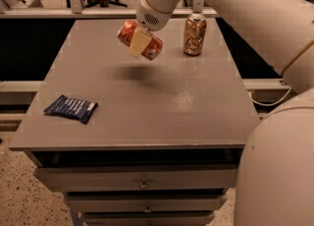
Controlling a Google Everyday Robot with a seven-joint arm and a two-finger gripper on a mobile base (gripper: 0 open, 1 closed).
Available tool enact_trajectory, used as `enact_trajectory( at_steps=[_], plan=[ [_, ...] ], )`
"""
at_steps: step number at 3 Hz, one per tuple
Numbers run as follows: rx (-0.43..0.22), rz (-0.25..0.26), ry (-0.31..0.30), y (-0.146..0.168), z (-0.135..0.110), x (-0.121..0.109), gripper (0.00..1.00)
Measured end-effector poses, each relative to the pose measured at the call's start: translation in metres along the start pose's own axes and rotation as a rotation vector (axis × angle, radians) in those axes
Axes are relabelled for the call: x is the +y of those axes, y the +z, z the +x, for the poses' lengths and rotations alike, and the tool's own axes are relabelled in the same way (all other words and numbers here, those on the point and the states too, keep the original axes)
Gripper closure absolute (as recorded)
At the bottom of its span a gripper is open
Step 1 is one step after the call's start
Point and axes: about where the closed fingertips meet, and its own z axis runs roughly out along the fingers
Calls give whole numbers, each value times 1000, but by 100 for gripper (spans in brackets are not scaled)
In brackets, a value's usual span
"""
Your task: Knock coke can over
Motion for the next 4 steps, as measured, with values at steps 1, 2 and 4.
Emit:
enact_trajectory(
  at_steps=[1,2,4],
  plan=[
    [130,-12,-52,15,10,4,60],
    [220,-28,-101,31,14,7,36],
    [221,-60,-174,44,-7,25,0]
  ],
)
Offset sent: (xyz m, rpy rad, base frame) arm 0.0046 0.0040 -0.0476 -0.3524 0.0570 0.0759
